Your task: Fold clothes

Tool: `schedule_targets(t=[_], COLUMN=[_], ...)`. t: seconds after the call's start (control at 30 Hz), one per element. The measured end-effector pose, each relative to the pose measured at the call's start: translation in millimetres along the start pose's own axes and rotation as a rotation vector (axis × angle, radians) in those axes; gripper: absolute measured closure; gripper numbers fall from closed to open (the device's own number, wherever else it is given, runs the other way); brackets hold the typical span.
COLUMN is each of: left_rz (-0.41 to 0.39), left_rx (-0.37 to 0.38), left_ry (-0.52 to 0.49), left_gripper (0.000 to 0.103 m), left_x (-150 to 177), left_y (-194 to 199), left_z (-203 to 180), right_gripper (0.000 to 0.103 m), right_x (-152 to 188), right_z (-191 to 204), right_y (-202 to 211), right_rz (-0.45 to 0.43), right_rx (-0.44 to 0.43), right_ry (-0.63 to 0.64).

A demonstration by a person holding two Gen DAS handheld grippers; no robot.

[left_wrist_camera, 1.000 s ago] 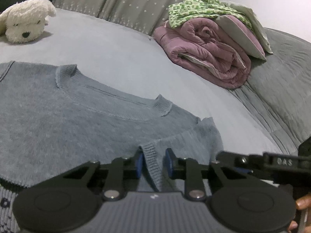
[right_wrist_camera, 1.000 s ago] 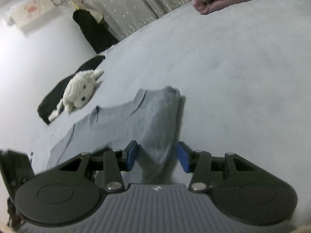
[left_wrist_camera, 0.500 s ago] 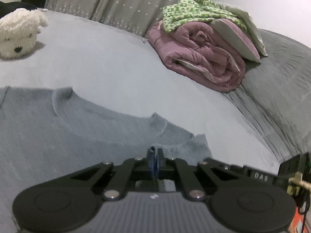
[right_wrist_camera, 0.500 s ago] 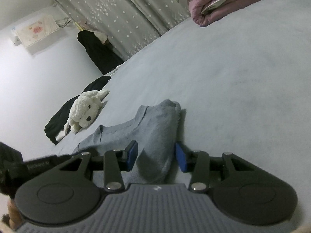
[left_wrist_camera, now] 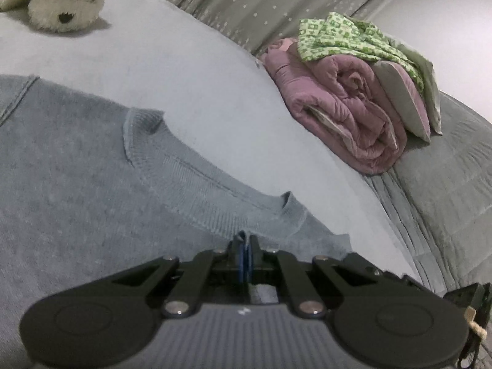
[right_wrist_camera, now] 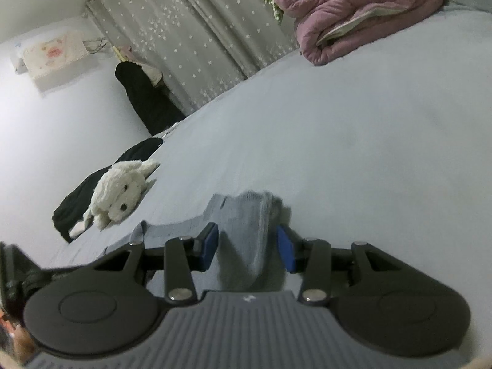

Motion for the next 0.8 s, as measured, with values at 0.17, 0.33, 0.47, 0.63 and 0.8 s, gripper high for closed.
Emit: schedule_targets(t=[0.17,0.33,0.47,0.63,0.8], left_rz=[-0.037,-0.051,-0.056,-0.129,-0.144], left_rx=[0.006,-0.049,-0.045,-0.026,0.056], left_ry=[-0.026,-0.083,-0.068,-0.058,-0.093], left_gripper=[0.101,0.099,0.097,0.086,0.086], left_x=[-1.4,1.1,-2.5,-11.0,-8.5], left_y=[3.7,-9.0,-3.9,18.5,24.3], left_z=[-5.5,-7.9,-7.3,-13.0,-25.5], right_gripper=[0.096,0.096,0.086,0.059,0.059], right_x=[-1.0,5.8,6.8,3.2,-0.8], right_z=[20.4,22.1,21.3,22.9,36.4], right_y=[3.1,-12.9,-11.0,10.9,20.9], right_rz=[-0.092,-0.046,-0.055,-0.118,-0.149], right_rx=[0.114,0.208,0.217,0.205,0.145], right_ry=[0.106,0.174,0.171,0.153,0.217])
Point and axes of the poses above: each gripper's, at about its wrist camera, not at the fingertips, and y roughly against the way its jaws point, z to its left, x to its underside, the point moved 1 cm from there along -y, roughly the way its jaws point, and after that the axes turned 2 degrees about x, right-handed, at the moved point
